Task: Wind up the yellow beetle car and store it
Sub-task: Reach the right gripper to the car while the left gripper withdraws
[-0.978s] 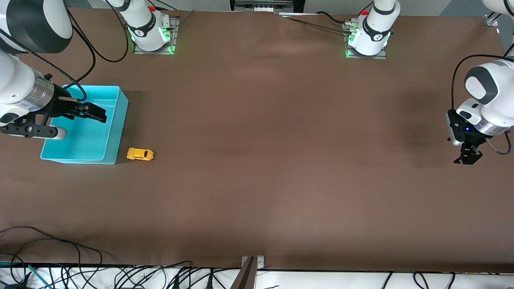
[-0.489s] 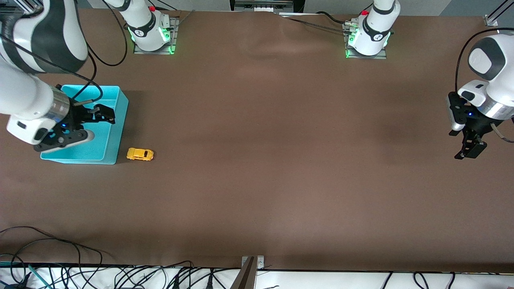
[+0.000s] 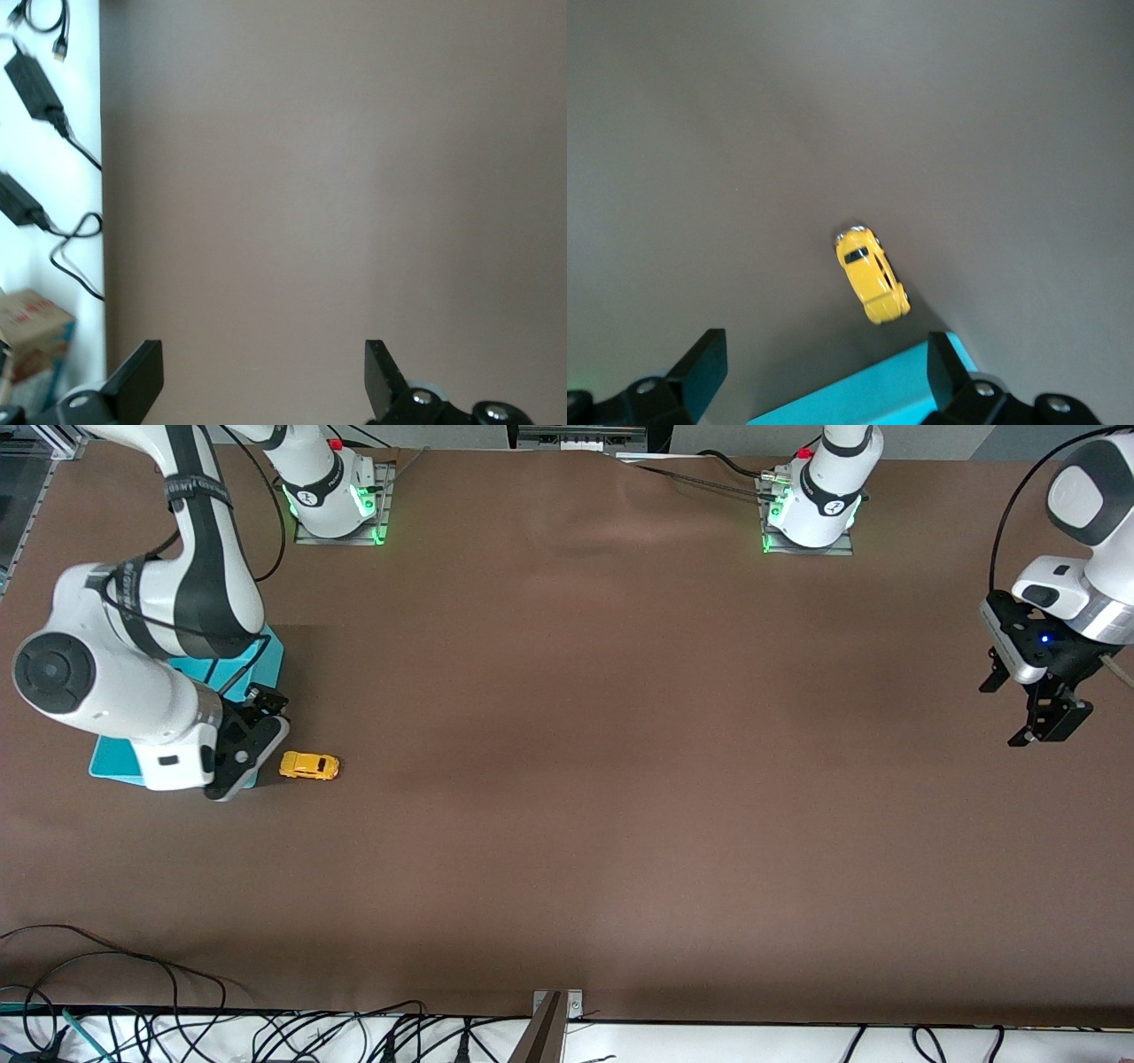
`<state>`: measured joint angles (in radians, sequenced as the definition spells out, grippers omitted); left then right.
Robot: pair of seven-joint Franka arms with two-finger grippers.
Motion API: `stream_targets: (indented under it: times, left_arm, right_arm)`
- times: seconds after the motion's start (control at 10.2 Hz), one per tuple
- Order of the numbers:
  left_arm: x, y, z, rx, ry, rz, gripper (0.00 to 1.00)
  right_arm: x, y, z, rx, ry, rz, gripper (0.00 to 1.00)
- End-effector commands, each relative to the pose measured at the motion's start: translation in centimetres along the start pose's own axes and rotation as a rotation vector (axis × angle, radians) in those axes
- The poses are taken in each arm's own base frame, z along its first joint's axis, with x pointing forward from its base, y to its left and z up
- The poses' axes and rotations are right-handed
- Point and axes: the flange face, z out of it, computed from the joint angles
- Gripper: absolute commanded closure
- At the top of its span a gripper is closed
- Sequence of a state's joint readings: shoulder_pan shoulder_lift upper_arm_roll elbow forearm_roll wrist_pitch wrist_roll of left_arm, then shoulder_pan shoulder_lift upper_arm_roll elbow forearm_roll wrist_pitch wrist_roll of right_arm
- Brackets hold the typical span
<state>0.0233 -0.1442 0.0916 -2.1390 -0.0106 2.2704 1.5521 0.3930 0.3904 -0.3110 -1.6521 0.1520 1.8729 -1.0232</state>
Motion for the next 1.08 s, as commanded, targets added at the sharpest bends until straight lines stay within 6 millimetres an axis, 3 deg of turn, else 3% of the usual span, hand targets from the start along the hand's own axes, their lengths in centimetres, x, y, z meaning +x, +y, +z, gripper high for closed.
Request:
stream_targets:
  times: [0.0, 0.2, 0.39, 0.59, 0.68, 0.98]
  left_arm:
    - [0.2, 0.0, -3.3, -0.039, 0.007, -0.174, 0.00]
    - [0.6, -0.7, -6.5, -0.096, -0.005, -0.326, 0.00]
    - [1.8, -1.1, -9.8, -0.140, -0.026, -0.508, 0.00]
    - [1.4, -0.6, -10.5, -0.203, -0.066, -0.697, 0.00]
    - [1.5, -0.7, -11.9, -0.228, -0.088, -0.777, 0.00]
    - [4.8, -1.0, -12.4, -0.263, -0.138, -0.921, 0.00]
  right_arm:
    - [-2.1, 3.2, 5.3, 0.024, 0.061, -0.233, 0.00]
    - [-1.9, 4.6, 9.5, 0.023, 0.098, -0.424, 0.00]
    - [-2.1, 5.1, 11.7, 0.003, 0.086, -0.489, 0.00]
    - [-3.3, 4.0, 14.7, -0.008, 0.074, -0.484, 0.00]
    - [-3.5, 3.9, 15.1, -0.021, 0.074, -0.502, 0.00]
    - [-3.8, 2.9, 17.3, -0.033, 0.070, -0.505, 0.01]
